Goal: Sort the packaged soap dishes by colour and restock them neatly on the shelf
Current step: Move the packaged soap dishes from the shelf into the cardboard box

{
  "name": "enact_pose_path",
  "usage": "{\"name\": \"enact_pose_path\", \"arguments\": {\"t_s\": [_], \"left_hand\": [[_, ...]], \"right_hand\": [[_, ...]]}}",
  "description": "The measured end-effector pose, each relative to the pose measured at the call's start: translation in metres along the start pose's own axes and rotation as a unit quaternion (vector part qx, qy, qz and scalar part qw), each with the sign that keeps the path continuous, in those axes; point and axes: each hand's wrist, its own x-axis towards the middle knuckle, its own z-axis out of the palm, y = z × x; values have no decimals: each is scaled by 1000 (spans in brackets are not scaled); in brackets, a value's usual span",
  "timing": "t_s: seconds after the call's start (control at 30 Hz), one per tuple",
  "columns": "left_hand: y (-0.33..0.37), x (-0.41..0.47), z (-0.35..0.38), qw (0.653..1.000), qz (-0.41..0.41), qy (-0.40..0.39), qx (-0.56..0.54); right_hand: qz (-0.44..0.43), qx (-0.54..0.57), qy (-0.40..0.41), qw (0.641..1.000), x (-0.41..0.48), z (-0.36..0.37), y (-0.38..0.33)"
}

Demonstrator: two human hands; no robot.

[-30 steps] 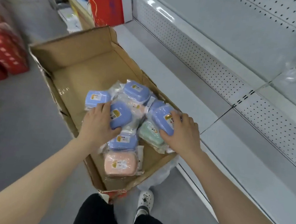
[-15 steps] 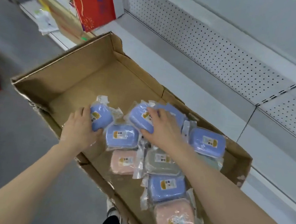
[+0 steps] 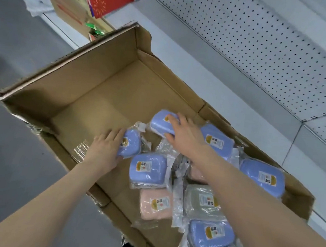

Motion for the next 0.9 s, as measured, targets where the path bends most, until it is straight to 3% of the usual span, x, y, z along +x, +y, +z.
{"name": "enact_pose_path", "arguments": {"t_s": [0.17, 0.37, 0.63, 0.9], "left_hand": [[8, -1, -12, 1000, 23, -3, 11], [51, -25, -57, 988, 103, 118, -18], [156, -74, -96, 932, 294, 206, 55], [309, -145, -95, 871, 422, 230, 106]], "right_hand": [[-17, -33, -2, 999, -12, -10, 1], [-52, -52, 44, 996, -69, -47, 12], [-33, -77, 127, 988, -220, -82, 53], [54, -99, 183, 977, -405, -91, 131]]}}
